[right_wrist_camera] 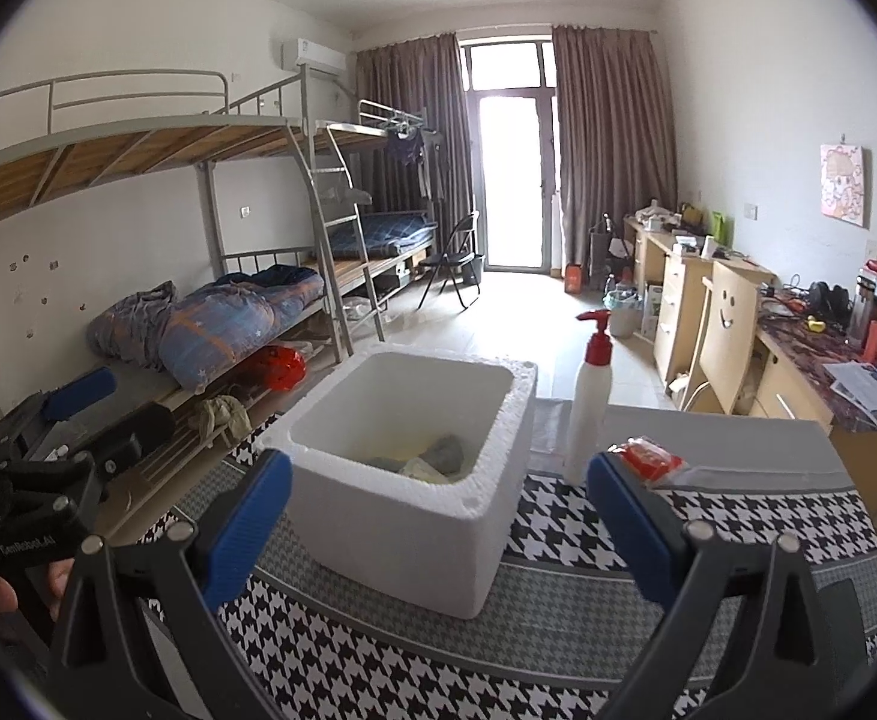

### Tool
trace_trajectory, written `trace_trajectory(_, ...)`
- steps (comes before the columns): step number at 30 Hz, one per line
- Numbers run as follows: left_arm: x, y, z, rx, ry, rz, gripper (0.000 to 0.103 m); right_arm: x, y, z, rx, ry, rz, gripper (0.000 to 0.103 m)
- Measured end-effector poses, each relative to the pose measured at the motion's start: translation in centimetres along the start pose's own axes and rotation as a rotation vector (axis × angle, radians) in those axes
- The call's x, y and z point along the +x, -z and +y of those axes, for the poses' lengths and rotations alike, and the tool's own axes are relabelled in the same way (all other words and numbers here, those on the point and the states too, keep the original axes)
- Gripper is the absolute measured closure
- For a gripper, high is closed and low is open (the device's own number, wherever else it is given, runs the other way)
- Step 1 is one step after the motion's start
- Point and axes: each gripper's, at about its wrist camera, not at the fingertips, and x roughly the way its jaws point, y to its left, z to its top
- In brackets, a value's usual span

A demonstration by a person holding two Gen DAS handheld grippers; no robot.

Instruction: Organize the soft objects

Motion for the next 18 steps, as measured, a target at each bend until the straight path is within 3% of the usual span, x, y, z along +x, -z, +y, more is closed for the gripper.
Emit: trace_trajectory(18, -3.4, 0.8, -3.0, 0.027, 0.056, -0.038, 0.001, -5.3, 2.4, 0.1, -0.008, 0.033, -0.061, 0.003)
